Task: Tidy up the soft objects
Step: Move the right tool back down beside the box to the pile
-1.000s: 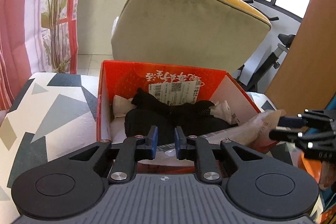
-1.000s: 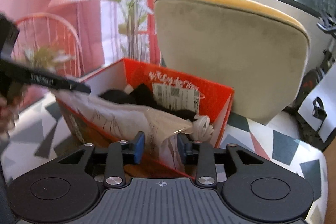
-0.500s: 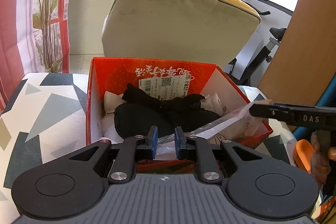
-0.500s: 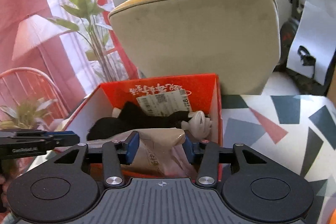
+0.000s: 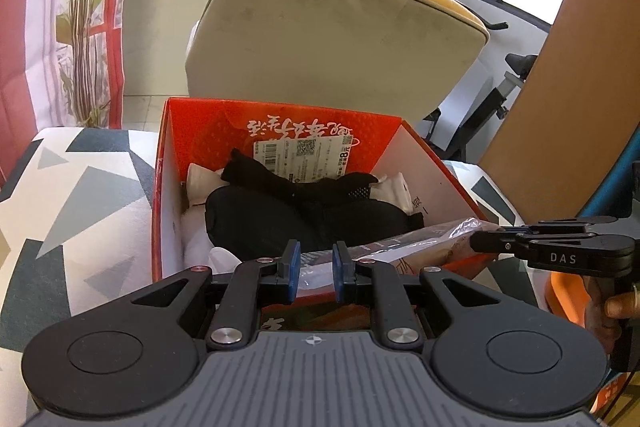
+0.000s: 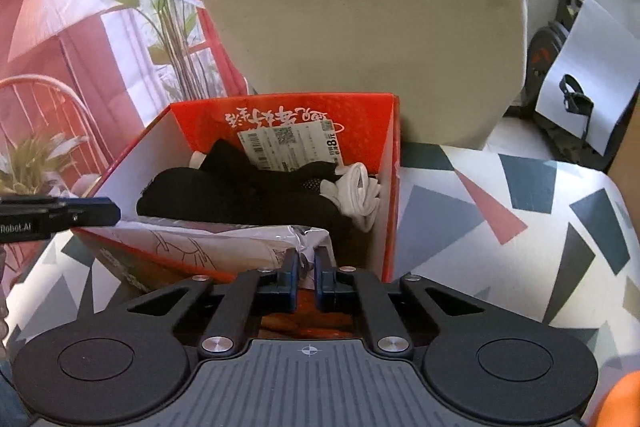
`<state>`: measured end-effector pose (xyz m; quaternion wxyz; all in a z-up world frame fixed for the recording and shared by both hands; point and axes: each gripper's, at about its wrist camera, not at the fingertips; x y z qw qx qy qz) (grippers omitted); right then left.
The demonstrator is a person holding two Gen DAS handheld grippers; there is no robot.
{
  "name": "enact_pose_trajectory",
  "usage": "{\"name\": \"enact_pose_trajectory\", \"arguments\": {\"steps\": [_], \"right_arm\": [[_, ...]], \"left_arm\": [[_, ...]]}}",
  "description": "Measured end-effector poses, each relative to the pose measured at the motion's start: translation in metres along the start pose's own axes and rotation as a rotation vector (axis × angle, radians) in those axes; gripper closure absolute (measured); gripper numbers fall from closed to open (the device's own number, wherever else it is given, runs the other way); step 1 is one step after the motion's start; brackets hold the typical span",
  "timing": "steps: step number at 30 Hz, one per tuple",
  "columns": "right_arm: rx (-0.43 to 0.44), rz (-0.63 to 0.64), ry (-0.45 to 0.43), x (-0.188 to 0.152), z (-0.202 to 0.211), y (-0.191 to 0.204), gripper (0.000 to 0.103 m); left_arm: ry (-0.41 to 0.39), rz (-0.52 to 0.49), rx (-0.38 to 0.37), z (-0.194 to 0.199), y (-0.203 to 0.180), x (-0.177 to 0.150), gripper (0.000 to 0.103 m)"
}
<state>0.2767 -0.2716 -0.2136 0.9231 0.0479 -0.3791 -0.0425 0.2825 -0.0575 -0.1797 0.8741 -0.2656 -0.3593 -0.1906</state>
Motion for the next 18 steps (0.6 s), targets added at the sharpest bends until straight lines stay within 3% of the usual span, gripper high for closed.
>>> {"name": "enact_pose_trajectory", "arguments": {"steps": [6, 8, 12, 18], "right_arm": [[-0.020, -0.003, -0.005, -0.002, 0.003, 0.001, 0.094], [-0.048, 0.027, -0.027, -0.006, 0.006, 0.004, 0.089], [-0.066, 0.041, -0.083, -0.016, 0.021, 0.010, 0.077], [-0.056, 0.048, -0.154, -0.033, 0.050, 0.004, 0.063]], "left_arm": [[-0.038, 0.007, 0.008, 0.010, 0.001, -0.002, 0.084], [-0.064, -0.004, 0.023, 0.018, -0.001, -0.003, 0.083], [-0.111, -0.031, 0.033, 0.035, -0.007, -0.006, 0.067], [-0.130, -0.029, 0.030, 0.050, -0.015, -0.018, 0.062]]}}
Point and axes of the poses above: each gripper's, at about its wrist camera, not at the fingertips, and z roughly against the way its jaws point, y to its left, x to its top, and after that the axes turned 6 degrees about -x, right-handed
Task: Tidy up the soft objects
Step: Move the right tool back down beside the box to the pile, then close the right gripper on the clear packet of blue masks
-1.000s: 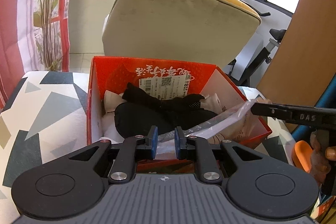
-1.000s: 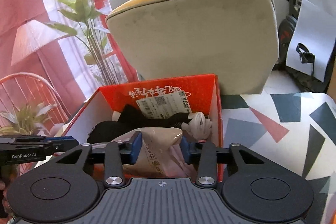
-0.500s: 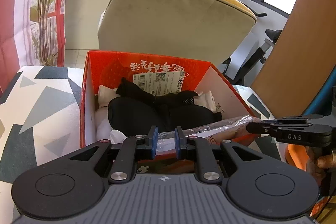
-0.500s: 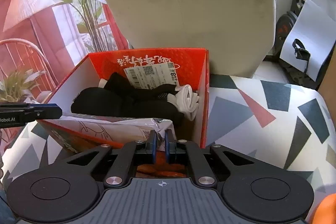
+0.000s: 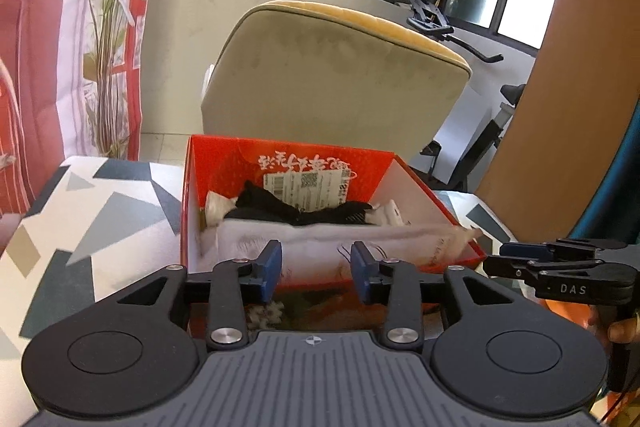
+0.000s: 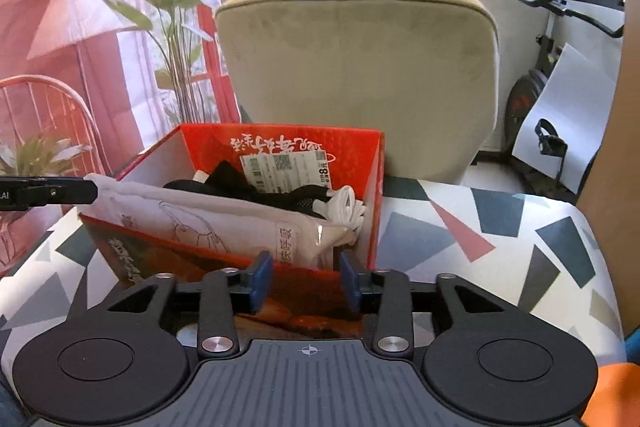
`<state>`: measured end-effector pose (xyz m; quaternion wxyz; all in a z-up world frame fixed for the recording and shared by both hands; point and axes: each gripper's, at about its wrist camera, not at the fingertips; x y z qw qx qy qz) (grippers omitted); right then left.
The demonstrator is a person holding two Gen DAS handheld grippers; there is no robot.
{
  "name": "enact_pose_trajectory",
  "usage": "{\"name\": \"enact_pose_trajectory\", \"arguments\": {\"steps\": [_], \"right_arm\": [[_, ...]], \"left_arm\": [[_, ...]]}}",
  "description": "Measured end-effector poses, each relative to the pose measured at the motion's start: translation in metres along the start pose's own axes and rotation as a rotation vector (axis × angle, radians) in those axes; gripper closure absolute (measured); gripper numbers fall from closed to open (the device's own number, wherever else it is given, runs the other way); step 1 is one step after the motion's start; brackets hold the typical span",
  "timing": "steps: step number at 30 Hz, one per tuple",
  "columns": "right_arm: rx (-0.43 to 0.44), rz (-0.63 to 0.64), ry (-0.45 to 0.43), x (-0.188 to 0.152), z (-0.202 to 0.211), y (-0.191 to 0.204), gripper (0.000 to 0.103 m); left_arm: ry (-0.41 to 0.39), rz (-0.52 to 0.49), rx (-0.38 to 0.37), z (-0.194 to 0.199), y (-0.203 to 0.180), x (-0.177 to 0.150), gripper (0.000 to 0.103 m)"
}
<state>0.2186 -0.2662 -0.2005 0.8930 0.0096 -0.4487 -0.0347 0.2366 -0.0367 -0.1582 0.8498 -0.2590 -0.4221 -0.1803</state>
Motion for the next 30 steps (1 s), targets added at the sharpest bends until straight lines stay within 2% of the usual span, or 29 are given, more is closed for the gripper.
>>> {"name": "enact_pose_trajectory", "arguments": {"steps": [4, 9, 13, 17, 26, 30], "right_arm": [[0.004, 0.004, 0.001, -0.013, 0.012, -0.005, 0.055], [-0.039, 0.039, -0.030, -0.033, 0.028, -0.011, 0.049], [-0.089, 0.051, -0.033, -0.046, 0.037, -0.023, 0.048], [-0.128, 0.080, -0.036, -0.057, 0.044, -0.037, 0.041], [-0.174, 0.118, 0.031, -0.095, 0.032, -0.060, 0.041], [-0.170, 0.143, 0.049, -0.111, 0.017, -0.059, 0.041]], "left_arm": [[-0.011, -0.013, -0.009, 0.007, -0.007, -0.013, 0.061], [-0.001, -0.033, 0.004, 0.012, -0.012, -0.039, 0.056], [-0.004, 0.005, 0.031, 0.013, -0.005, -0.059, 0.054], [0.010, 0.073, 0.040, 0.014, 0.004, -0.078, 0.054], [0.100, 0.063, 0.053, 0.000, 0.002, -0.103, 0.054], [0.088, 0.055, 0.071, -0.004, 0.002, -0.103, 0.054]]}}
Point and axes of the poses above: each gripper's, at about its wrist camera, not at the fingertips, and z roughly against the way its jaws point, y to its left, x to its top, and after that the axes turned 6 degrees about -x, right-handed
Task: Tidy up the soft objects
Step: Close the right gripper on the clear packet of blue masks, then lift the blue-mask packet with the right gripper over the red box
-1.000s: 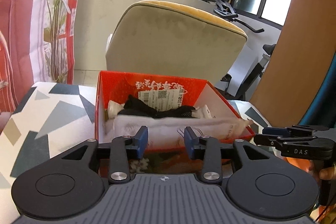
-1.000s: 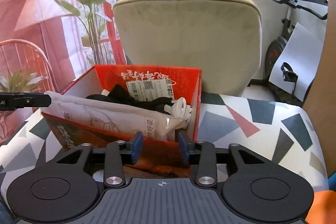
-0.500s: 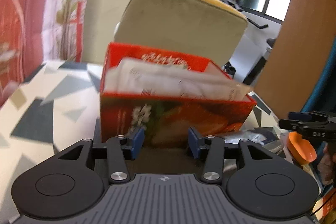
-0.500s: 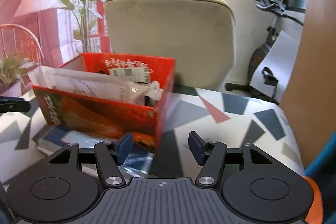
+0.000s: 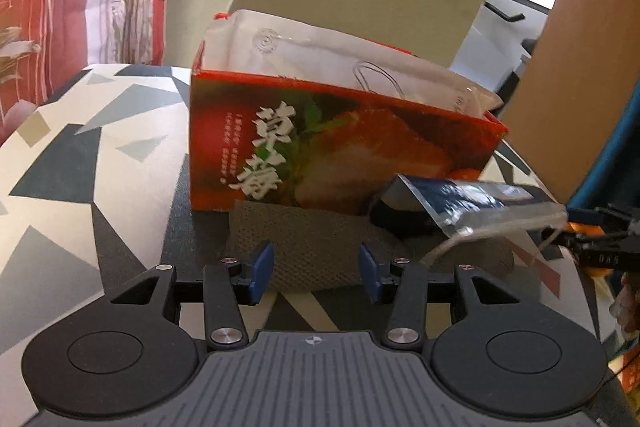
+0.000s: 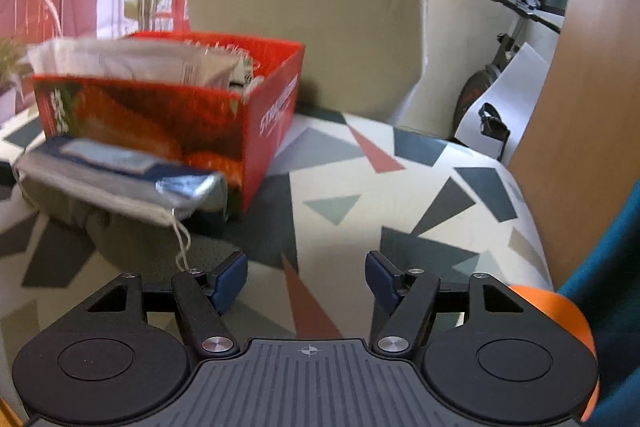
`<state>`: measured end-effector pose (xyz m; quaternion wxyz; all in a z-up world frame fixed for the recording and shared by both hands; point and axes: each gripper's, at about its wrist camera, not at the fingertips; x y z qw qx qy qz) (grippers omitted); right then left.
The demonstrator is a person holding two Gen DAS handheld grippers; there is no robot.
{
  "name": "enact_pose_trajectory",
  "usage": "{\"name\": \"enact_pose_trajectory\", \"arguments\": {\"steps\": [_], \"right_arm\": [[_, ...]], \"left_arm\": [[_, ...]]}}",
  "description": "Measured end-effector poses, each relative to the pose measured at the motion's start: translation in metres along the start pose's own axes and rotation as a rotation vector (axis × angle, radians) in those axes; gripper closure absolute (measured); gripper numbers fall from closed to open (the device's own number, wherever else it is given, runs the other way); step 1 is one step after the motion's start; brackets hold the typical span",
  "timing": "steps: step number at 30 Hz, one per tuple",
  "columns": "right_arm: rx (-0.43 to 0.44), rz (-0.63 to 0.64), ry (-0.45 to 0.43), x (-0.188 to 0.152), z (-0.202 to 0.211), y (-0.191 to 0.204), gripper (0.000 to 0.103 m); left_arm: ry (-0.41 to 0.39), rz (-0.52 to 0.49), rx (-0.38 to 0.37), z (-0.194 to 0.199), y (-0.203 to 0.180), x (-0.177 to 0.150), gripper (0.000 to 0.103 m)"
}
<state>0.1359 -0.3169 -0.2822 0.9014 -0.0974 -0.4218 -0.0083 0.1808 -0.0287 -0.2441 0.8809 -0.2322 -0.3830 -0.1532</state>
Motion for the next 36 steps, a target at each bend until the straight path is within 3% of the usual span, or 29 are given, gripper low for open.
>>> {"name": "enact_pose_trajectory", "arguments": {"steps": [5, 13, 17, 21, 25, 28, 32, 36], "right_arm": [[0.050, -0.004, -0.016, 0.007, -0.016, 0.008, 0.041], [0.147, 0.111, -0.068, 0.028, -0.032, 0.041, 0.043], [0.180, 0.102, -0.072, 0.035, -0.043, 0.051, 0.051], [0.203, 0.056, -0.075, 0.036, -0.048, 0.053, 0.053], [0.238, -0.091, -0.083, 0.036, -0.052, 0.040, 0.061], [0.251, -0.198, -0.088, 0.032, -0.054, 0.032, 0.061], [0.243, -0.242, -0.092, 0.029, -0.057, 0.031, 0.061], [0.239, -0.248, -0.096, 0.029, -0.057, 0.036, 0.067]], "left_arm": [[0.022, -0.034, -0.015, -0.011, -0.003, 0.006, 0.054], [0.073, -0.132, -0.120, -0.033, -0.018, 0.016, 0.054], [0.080, -0.161, -0.175, -0.047, -0.032, 0.019, 0.054], [0.071, -0.151, -0.181, -0.060, -0.037, 0.024, 0.054], [0.055, -0.106, -0.182, -0.068, -0.036, 0.027, 0.054], [0.048, -0.096, -0.182, -0.074, -0.036, 0.027, 0.054], [0.039, -0.110, -0.177, -0.080, -0.042, 0.028, 0.054], [0.027, -0.109, -0.194, -0.075, -0.040, 0.027, 0.066]]}}
Point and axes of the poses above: each gripper's, at about its wrist camera, not at the fingertips, and z roughly against the way its jaws point, y to its left, x to its top, and after that the axes turned 6 degrees about -x, right-handed
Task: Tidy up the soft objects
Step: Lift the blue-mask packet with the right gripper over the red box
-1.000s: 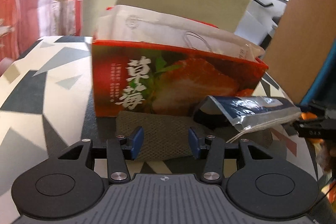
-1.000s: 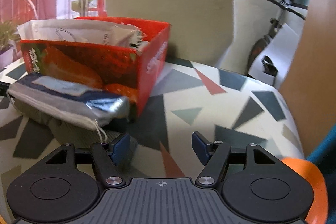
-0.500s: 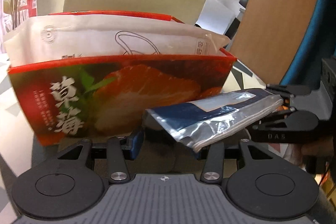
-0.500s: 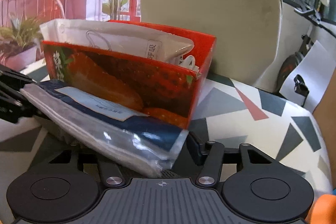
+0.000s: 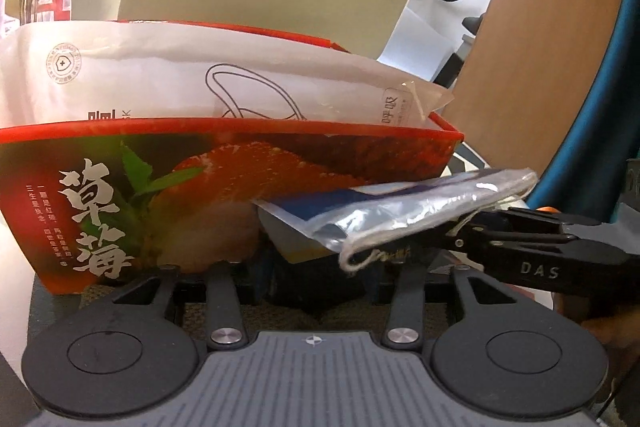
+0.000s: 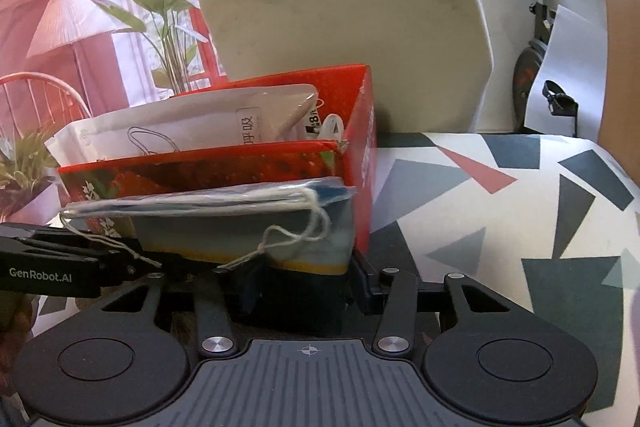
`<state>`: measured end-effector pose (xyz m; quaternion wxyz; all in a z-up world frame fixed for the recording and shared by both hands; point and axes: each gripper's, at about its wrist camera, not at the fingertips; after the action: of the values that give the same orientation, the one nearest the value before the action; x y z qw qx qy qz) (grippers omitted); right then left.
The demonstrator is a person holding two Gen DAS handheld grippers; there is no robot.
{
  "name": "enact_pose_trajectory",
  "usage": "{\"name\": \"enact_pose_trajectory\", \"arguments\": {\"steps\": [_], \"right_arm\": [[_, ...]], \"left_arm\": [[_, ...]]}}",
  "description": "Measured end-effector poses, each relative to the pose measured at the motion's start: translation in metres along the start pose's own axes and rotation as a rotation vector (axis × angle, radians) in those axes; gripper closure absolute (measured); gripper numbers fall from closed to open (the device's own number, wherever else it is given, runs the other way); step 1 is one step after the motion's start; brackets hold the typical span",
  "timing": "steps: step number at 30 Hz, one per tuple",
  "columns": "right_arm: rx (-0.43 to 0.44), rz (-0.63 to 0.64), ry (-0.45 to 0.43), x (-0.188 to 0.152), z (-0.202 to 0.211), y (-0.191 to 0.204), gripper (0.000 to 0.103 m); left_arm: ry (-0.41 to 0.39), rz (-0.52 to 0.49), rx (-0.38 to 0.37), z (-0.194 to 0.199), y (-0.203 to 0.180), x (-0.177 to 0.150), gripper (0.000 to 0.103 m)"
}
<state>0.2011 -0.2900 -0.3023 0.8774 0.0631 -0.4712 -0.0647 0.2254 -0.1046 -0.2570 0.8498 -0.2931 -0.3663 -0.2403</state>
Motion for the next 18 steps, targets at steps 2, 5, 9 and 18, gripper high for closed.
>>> {"name": "enact_pose_trajectory", "arguments": {"steps": [2, 5, 9, 18], "right_arm": [[-0.002, 0.003, 0.003, -0.001, 0.003, 0.006, 0.077], [0.001, -0.021, -0.011, -0.003, 0.011, 0.010, 0.080], [0.008, -0.065, -0.055, -0.004, 0.031, 0.020, 0.080], [0.014, -0.044, -0.111, -0.012, 0.064, 0.057, 0.080]], "left_arm": [[-0.001, 0.013, -0.002, 0.002, 0.002, 0.002, 0.068], [-0.016, 0.038, -0.005, 0.011, 0.003, -0.001, 0.069], [-0.034, 0.069, -0.005, 0.028, 0.000, -0.005, 0.068], [-0.140, 0.088, 0.044, 0.080, 0.000, -0.015, 0.068]]}}
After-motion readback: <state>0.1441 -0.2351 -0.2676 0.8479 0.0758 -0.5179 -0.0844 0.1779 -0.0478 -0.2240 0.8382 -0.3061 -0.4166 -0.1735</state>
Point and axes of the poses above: each gripper's, at about its wrist camera, not at the fingertips, and z roughly against the way its jaws point, y to its left, x to its top, and after that the axes turned 6 degrees about -x, right-handed
